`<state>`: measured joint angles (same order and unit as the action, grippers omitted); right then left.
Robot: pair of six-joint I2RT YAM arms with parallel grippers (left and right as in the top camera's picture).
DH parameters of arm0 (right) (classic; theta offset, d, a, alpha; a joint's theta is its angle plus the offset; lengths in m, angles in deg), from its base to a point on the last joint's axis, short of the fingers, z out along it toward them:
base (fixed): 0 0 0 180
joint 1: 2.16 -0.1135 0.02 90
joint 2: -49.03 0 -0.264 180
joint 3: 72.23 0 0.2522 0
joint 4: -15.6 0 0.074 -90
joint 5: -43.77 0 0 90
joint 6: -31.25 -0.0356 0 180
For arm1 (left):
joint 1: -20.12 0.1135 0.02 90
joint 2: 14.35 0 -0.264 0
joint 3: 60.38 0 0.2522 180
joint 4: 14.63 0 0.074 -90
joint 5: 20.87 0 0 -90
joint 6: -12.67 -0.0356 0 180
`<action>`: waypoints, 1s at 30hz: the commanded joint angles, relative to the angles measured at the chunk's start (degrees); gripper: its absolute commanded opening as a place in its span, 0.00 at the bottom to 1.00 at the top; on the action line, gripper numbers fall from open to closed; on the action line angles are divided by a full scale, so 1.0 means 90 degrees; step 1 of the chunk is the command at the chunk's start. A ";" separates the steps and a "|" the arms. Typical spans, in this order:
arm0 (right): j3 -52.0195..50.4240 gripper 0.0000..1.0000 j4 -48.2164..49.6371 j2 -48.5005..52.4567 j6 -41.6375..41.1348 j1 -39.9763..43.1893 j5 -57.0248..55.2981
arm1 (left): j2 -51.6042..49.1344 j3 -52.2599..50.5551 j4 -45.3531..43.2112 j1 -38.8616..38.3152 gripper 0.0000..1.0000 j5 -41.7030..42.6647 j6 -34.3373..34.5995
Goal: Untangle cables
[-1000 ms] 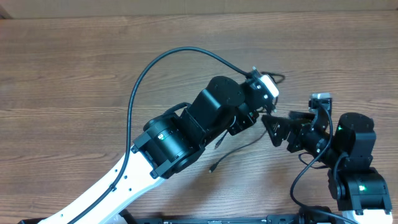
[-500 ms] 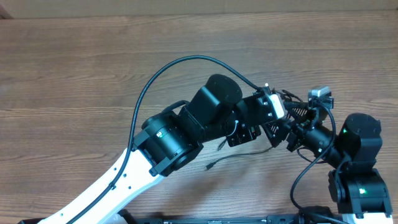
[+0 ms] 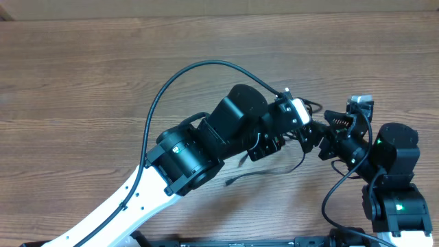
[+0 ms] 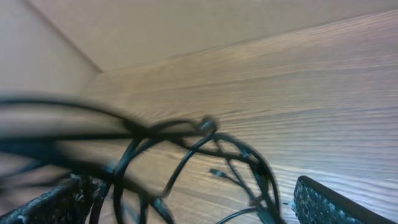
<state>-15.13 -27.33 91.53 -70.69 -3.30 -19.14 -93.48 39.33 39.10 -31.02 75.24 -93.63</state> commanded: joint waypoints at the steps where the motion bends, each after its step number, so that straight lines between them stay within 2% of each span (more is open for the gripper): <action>1: -0.0019 1.00 0.0044 -0.0036 -0.0027 0.0017 -0.0874 | 0.0172 0.0216 0.0034 -0.0034 0.04 0.2091 -0.0185; 5: -0.0019 1.00 0.0046 -0.0036 -0.0027 0.0017 -0.1375 | 0.0170 0.0216 -0.0015 -0.0034 0.04 0.3706 -0.0483; 7: -0.0019 1.00 0.0044 -0.0010 -0.0027 0.0017 -0.1620 | 0.0177 0.0219 -0.0010 -0.0034 0.04 0.4138 -0.0478; 10: -0.0019 1.00 0.0005 0.0080 -0.0029 0.0017 -0.2093 | 0.0240 0.0219 0.0061 -0.0024 0.04 0.4177 -0.0476; 13: -0.0019 1.00 -0.0160 0.0223 -0.0063 0.0017 -0.2684 | 0.0401 0.0219 0.0107 -0.0017 0.04 0.3990 -0.0476; 16: -0.0019 1.00 -0.0355 0.0403 -0.0279 0.0017 -0.3067 | 0.0733 0.0219 0.0148 0.0000 0.04 0.3320 -0.0476; 24: -0.0019 1.00 -0.0440 0.0954 -0.0342 0.0019 -0.3126 | 0.2234 0.0219 0.0381 0.0682 0.04 0.1923 -0.0160; 30: -0.0019 1.00 -0.0442 0.1166 -0.0345 0.0017 -0.3123 | 0.2788 0.0219 0.0444 0.1343 0.04 0.1906 0.0027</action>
<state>-15.13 -31.28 101.56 -73.16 -3.37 -45.06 -70.29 39.55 43.34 -21.46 93.47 -95.16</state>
